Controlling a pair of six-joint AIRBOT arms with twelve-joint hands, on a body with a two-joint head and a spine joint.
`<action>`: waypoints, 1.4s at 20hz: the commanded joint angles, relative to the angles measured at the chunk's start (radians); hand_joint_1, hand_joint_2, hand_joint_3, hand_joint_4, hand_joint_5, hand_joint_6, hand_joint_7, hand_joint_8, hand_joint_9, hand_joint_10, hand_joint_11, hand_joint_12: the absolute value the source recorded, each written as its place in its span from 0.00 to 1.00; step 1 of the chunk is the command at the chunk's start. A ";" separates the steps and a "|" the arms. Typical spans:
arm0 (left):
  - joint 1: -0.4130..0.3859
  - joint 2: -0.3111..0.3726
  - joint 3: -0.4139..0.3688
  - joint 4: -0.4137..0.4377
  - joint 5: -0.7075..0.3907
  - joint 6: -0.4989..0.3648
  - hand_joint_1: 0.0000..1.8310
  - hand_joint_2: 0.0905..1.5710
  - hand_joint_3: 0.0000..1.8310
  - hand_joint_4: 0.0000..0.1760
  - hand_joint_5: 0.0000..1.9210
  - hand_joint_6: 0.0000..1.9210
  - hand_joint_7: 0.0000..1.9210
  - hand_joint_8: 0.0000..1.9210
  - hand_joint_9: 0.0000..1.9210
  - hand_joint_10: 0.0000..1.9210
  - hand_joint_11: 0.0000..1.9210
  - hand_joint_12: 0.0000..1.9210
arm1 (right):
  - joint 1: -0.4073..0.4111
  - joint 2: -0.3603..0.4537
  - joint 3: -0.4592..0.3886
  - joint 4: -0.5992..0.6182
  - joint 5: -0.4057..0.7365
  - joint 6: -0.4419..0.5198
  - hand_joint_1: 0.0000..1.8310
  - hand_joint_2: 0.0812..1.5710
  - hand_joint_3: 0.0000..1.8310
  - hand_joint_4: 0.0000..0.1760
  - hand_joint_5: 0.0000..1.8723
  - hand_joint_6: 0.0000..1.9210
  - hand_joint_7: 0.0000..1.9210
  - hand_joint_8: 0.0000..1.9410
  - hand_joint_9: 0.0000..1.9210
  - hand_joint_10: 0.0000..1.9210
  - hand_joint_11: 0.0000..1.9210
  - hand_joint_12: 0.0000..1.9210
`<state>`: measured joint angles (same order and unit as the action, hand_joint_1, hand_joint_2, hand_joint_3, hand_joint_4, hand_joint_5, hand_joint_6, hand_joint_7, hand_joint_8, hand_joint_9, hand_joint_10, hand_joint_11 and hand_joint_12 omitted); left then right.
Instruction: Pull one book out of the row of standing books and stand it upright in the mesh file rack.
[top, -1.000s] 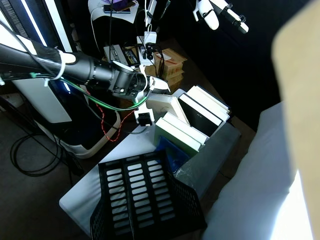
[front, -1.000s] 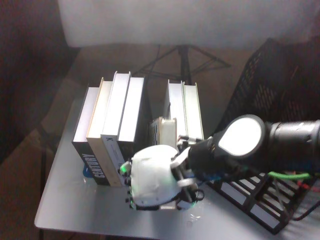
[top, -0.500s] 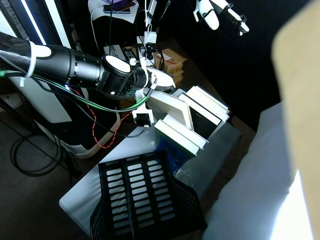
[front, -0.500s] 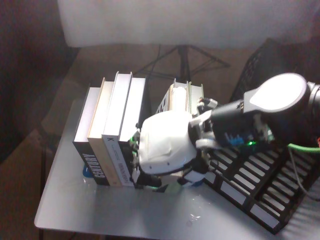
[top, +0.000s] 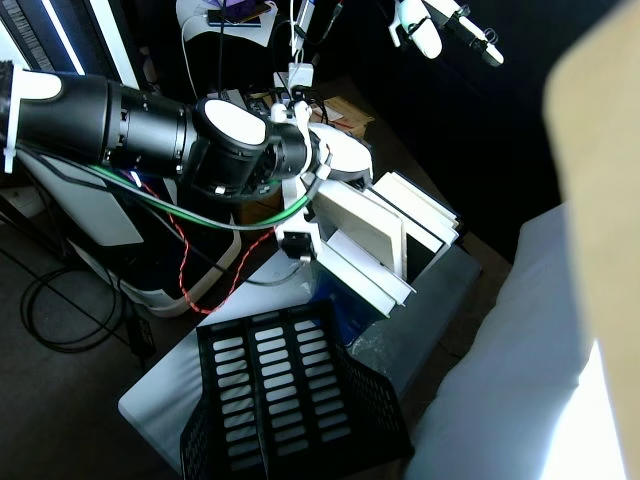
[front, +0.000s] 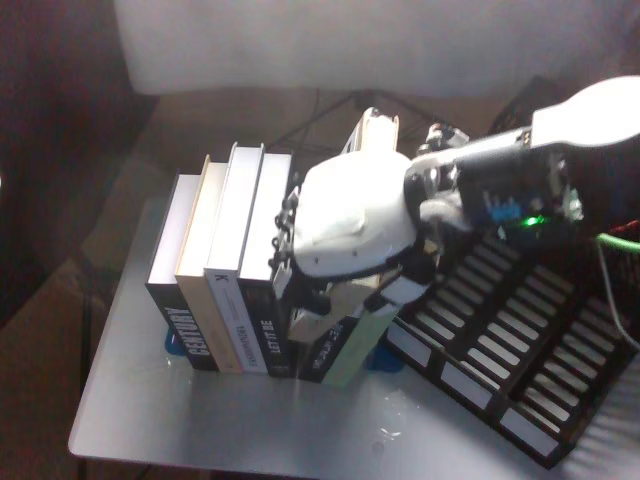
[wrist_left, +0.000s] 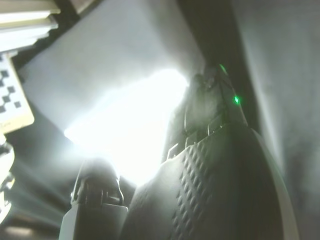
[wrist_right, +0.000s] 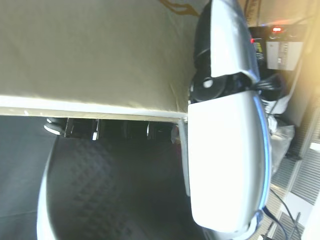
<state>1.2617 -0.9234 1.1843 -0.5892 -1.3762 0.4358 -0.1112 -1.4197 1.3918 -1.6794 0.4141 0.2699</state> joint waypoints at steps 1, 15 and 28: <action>-0.011 -0.001 0.010 -0.021 -0.107 -0.001 0.00 0.87 0.00 0.26 0.01 0.00 0.01 0.00 0.01 0.00 0.00 0.23 | 0.020 0.030 0.006 0.042 -0.024 0.004 0.69 0.75 0.00 0.00 0.42 0.54 0.44 0.75 0.51 0.84 0.48 0.95; -0.050 -0.025 0.036 0.007 -0.087 0.000 0.00 0.86 0.00 0.17 0.03 0.00 0.02 0.00 0.03 0.01 0.00 0.48 | 0.155 0.131 -0.022 0.060 0.024 0.019 0.74 0.73 0.00 0.00 0.42 0.64 0.45 0.58 0.43 0.73 0.31 0.83; -0.082 -0.034 0.048 0.034 -0.062 0.004 0.00 0.86 0.00 0.18 0.02 0.00 0.01 0.00 0.03 0.01 0.00 0.43 | 0.336 0.225 -0.034 0.051 0.036 0.058 0.74 0.74 0.00 0.00 0.41 0.63 0.46 0.56 0.43 0.79 0.27 0.93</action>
<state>1.1877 -0.9581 1.2236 -0.5377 -1.3167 0.4442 0.2062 -1.2079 1.3602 -1.6756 0.4530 0.3309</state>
